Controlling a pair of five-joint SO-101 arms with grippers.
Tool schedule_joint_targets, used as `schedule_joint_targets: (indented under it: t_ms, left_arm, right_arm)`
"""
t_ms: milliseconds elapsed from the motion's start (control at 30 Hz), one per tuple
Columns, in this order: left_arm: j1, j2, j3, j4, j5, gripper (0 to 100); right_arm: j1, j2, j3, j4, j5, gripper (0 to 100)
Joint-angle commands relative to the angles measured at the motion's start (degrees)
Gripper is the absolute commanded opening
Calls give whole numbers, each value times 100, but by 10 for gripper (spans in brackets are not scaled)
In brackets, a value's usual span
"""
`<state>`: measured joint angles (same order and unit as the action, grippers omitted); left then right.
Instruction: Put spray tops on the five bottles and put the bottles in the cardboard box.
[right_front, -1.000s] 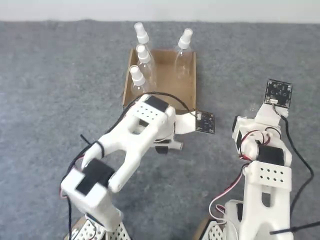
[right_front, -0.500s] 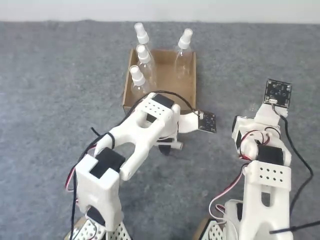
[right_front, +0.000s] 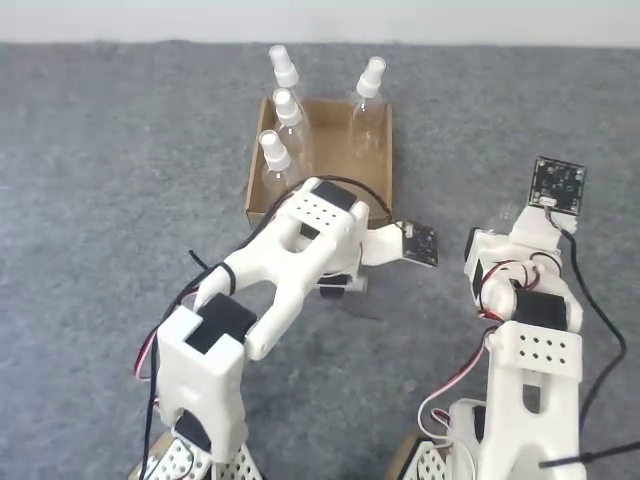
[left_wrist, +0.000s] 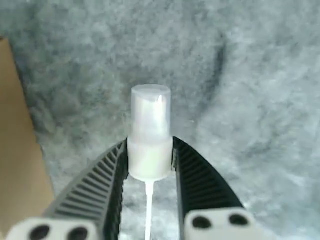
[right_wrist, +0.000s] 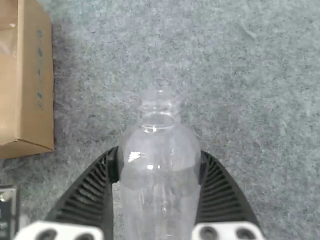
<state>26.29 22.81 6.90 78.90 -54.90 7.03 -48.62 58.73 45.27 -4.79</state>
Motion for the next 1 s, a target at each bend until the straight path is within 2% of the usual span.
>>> schedule_joint_targets:
  t_ms: [0, 133, 500, 967]
  left_arm:
    - [53, -88, -541, 633, 545, 19]
    - [26, -88, -523, 914, 668, 19]
    - [0, -88, -497, 1055, 1363, 13]
    - [-9, -316, 84, 536, 1662, 13]
  right_arm:
    - [75, -233, -26, -136, -62, 38]
    - [75, -233, -18, -136, -62, 38]
    - [75, -233, -18, -136, -62, 38]
    - [163, -233, -9, -136, -62, 38]
